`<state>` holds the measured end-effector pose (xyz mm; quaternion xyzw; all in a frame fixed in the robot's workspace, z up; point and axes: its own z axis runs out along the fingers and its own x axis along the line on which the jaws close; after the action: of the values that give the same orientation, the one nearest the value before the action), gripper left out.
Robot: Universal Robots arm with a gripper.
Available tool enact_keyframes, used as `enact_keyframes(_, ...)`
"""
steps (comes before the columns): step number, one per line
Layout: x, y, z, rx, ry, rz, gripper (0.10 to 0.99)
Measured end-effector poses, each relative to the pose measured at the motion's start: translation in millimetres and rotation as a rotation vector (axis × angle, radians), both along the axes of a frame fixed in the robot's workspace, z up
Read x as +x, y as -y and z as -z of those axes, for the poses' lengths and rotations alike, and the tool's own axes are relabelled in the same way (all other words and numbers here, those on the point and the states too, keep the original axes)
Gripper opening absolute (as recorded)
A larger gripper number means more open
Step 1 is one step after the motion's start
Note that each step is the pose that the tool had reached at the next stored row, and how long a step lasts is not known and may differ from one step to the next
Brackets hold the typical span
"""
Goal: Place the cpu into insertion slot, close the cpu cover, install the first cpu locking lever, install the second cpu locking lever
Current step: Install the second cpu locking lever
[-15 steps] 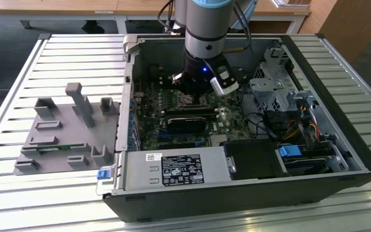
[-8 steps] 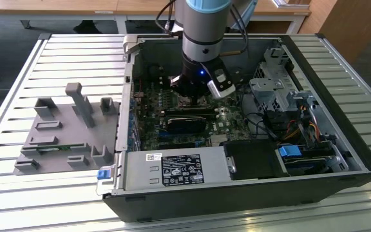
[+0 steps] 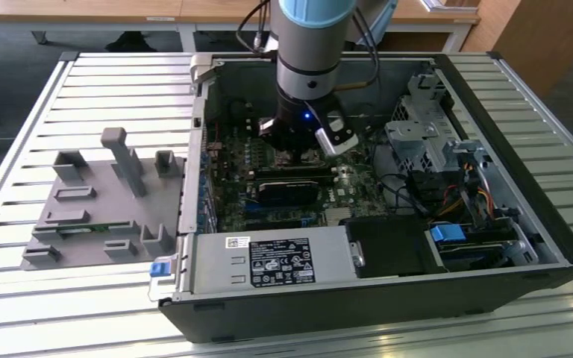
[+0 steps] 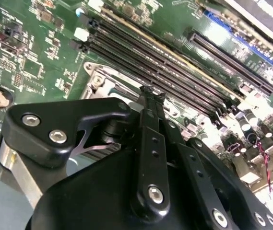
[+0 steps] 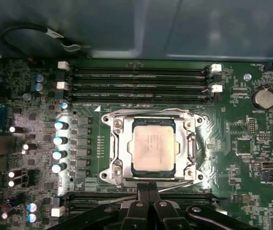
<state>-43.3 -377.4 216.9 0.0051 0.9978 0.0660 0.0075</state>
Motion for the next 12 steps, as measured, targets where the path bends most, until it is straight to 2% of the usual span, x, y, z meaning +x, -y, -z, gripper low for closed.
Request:
enact_keyframes(2,-3.0,1.9,0.0,0.006,0.0,0.0,0.114)
enact_keyframes(6,-9.9,5.2,0.2,0.011,0.0,0.0,0.114)
enact_keyframes(12,-15.9,6.4,0.8,0.014,0.0,0.0,0.114)
